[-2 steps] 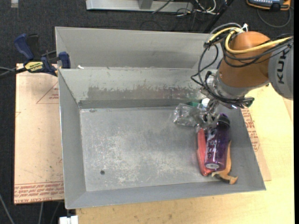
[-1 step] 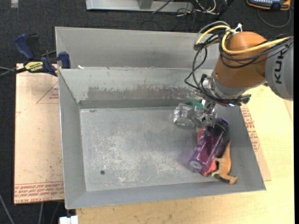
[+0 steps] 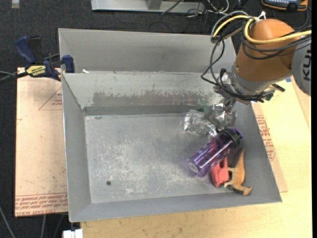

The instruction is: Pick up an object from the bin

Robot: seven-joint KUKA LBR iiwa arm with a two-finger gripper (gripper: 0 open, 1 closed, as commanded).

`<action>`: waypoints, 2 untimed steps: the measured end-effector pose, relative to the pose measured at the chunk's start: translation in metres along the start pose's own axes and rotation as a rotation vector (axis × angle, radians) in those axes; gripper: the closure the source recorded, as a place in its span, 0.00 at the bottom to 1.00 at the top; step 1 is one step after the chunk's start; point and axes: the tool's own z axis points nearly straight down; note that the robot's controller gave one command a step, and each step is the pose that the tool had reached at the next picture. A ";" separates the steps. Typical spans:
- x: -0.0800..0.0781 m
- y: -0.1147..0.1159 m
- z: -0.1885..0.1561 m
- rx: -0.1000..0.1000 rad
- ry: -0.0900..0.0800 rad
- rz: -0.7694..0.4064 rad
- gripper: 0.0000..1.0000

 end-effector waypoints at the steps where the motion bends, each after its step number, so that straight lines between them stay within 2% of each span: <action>1: 0.007 -0.012 -0.016 0.023 -0.006 -0.012 1.00; 2: 0.015 0.004 0.004 0.000 -0.001 -0.186 1.00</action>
Offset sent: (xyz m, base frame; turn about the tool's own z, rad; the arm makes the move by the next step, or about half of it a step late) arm -0.0451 -0.0170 0.0220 -0.9101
